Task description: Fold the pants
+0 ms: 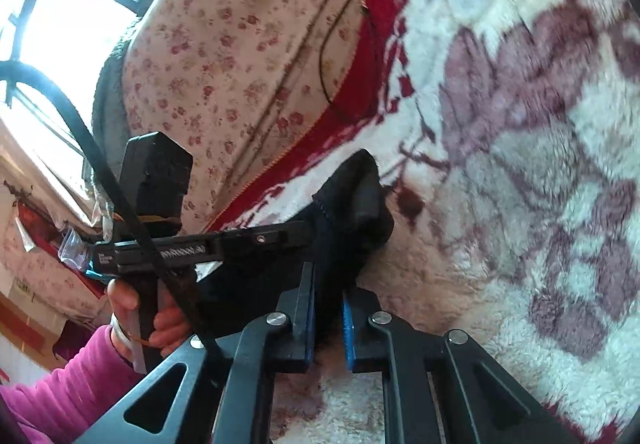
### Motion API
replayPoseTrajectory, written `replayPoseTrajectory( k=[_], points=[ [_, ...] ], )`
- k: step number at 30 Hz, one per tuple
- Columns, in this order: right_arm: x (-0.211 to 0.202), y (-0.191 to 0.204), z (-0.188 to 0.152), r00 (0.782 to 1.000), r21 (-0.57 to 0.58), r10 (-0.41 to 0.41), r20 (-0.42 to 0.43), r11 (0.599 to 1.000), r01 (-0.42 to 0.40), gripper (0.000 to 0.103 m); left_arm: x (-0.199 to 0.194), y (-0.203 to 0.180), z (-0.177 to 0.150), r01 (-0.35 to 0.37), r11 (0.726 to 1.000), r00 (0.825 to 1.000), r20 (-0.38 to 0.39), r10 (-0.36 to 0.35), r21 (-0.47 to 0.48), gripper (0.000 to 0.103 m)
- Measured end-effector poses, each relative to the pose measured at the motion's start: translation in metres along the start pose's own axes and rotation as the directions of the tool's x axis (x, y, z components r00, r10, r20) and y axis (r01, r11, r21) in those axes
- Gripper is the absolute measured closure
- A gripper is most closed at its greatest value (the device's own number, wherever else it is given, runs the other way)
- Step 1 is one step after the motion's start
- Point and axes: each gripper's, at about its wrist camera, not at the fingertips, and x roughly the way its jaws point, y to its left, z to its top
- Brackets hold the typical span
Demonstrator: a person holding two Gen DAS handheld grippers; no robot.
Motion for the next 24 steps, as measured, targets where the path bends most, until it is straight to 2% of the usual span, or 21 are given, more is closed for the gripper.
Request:
replayPoseTrajectory(
  k=[6,12,18,24],
  points=[
    [-0.007,0.022,0.004,0.998,-0.060,0.045,0.038,0.997,-0.043,0.094,-0.016,-0.007,-0.002,0.018,1.000,0.999,0.046,-0.018,-0.002,0.095],
    [-0.016,0.061,0.010,0.995,-0.150,0.082,0.059,0.986,-0.072,0.094,-0.054,-0.016,-0.008,0.028,1.000,0.992,0.123,-0.027,0.000,0.095],
    [-0.020,0.105,0.007,0.989,-0.236,0.140,0.053,0.964,-0.124,0.094,-0.107,-0.013,-0.025,0.033,0.999,0.977,0.210,-0.028,-0.021,0.095],
    [-0.013,0.160,-0.010,0.979,-0.329,0.202,-0.001,0.925,-0.191,0.094,-0.157,-0.001,-0.058,0.035,0.996,0.957,0.290,-0.011,-0.079,0.095]
  ],
)
